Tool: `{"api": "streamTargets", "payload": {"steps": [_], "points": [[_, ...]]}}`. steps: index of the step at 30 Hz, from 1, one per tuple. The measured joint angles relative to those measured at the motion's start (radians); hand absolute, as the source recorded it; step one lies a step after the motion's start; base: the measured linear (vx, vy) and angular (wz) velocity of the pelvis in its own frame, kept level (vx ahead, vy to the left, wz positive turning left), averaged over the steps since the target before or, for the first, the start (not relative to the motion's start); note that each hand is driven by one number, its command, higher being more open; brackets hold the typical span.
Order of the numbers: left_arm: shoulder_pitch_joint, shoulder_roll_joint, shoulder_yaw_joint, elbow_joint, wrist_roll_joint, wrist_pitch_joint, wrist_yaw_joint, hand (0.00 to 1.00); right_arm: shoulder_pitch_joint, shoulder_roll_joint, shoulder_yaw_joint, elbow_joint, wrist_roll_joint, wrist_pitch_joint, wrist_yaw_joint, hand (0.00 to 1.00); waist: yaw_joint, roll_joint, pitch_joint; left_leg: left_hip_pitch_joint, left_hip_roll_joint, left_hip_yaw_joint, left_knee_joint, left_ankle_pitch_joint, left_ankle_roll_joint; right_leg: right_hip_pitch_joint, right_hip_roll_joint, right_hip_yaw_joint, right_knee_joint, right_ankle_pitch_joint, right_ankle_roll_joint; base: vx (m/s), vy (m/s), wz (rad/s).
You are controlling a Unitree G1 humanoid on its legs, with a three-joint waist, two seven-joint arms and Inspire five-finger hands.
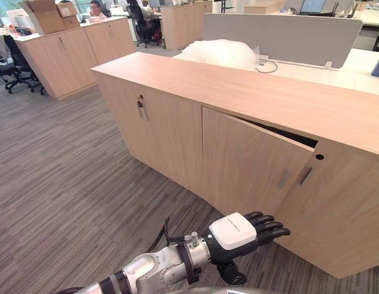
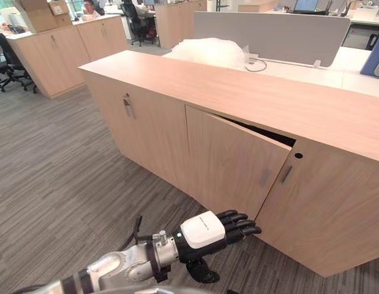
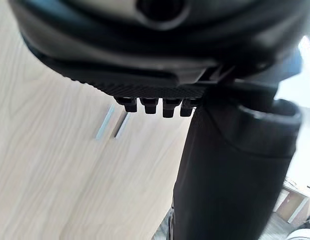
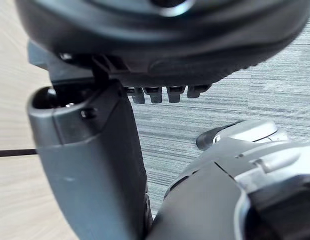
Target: Walk over to the cabinet, pick up the folder, carry it to the office cabinet, place the folder inside the office cabinet, then close the office cabinet door
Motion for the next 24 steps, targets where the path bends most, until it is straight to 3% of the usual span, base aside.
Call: {"api": "streamTargets", "payload": {"steps": [3,6,9,12,13,15,17,19,20,21,24], "points": [[0.051,-0.054,0.053,0.116,-0.085,0.024,-0.036,1.00,-0.023,0.005,0.032,-0.001,0.000,0.000,-0.005,1.00,-0.016,-0.018,0.019,0.011,0.022,0.044,0.000,-0.013,-0.012,-0.007,0.018,0.046,-0.007,0.004,-0.009,0.04,-0.068,-0.49],[0.122,-0.106,0.119,0.232,-0.337,0.078,-0.147,1.00,-0.020,0.017,0.036,-0.015,0.000,0.004,-0.014,1.00,-0.026,-0.039,0.040,0.045,0.040,0.079,0.005,-0.024,-0.028,0.020,0.031,0.072,-0.024,0.011,-0.021,0.04,-0.058,-0.41],[0.172,-0.154,0.216,0.415,-0.572,0.136,-0.227,1.00,-0.015,0.016,0.034,-0.019,-0.002,0.011,-0.006,1.00,-0.027,-0.037,0.053,0.082,0.061,0.116,0.010,-0.041,-0.040,0.046,0.048,0.101,-0.033,0.015,-0.027,0.01,-0.067,-0.40],[0.171,-0.179,0.331,0.629,-0.831,0.210,-0.278,1.00,-0.024,0.011,0.014,-0.018,-0.006,0.016,0.014,1.00,-0.022,-0.031,0.081,0.000,0.123,0.145,0.221,-0.145,-0.055,0.039,0.076,0.147,-0.029,0.031,-0.049,-0.04,-0.103,-0.46],[0.170,-0.179,0.380,0.709,-0.906,0.230,-0.302,1.00,-0.025,0.007,-0.004,-0.017,-0.006,0.020,0.020,1.00,-0.019,-0.022,0.088,-0.054,0.148,0.109,0.330,-0.186,-0.050,0.029,0.096,0.168,-0.028,0.037,-0.058,-0.03,-0.091,-0.38],[0.170,-0.190,0.494,0.818,-0.957,0.253,-0.327,1.00,-0.032,0.006,-0.011,-0.016,-0.006,0.024,0.028,1.00,-0.017,-0.010,0.113,-0.099,0.154,-0.065,0.418,-0.205,-0.069,0.027,0.117,0.201,-0.029,0.045,-0.068,-0.02,-0.081,-0.40],[0.159,-0.220,0.614,0.863,-0.961,0.259,-0.334,1.00,-0.039,-0.002,-0.024,-0.015,-0.006,0.029,0.033,1.00,-0.004,0.003,0.126,-0.099,0.153,-0.165,0.428,-0.227,-0.095,0.022,0.132,0.235,-0.029,0.052,-0.072,-0.02,-0.029,-0.54],[0.175,-0.281,0.839,0.940,-0.927,0.260,-0.298,1.00,-0.048,-0.016,-0.024,-0.016,-0.007,0.040,0.036,1.00,0.025,0.026,0.126,-0.045,0.147,-0.293,0.369,-0.274,-0.133,0.011,0.153,0.320,-0.027,0.063,-0.068,0.00,0.039,-1.01],[0.186,-0.288,0.884,0.949,-0.916,0.261,-0.281,1.00,-0.048,-0.016,-0.024,-0.019,-0.007,0.040,0.036,1.00,0.029,0.024,0.124,-0.033,0.142,-0.288,0.358,-0.275,-0.131,0.008,0.154,0.335,-0.025,0.064,-0.065,0.03,0.105,-0.95],[0.209,-0.294,0.991,0.958,-0.902,0.263,-0.228,1.00,-0.042,-0.003,-0.032,-0.025,-0.006,0.040,0.038,1.00,0.031,0.010,0.116,-0.029,0.137,-0.260,0.340,-0.283,-0.126,-0.010,0.144,0.365,-0.026,0.065,-0.057,0.03,0.082,-0.54],[0.225,-0.298,1.082,0.970,-0.863,0.267,-0.164,1.00,-0.014,0.016,-0.042,-0.041,0.002,0.040,0.030,1.00,0.044,-0.009,0.088,-0.004,0.124,-0.224,0.256,-0.256,-0.120,-0.041,0.126,0.400,-0.025,0.065,-0.050,0.07,0.075,-0.48]]}}
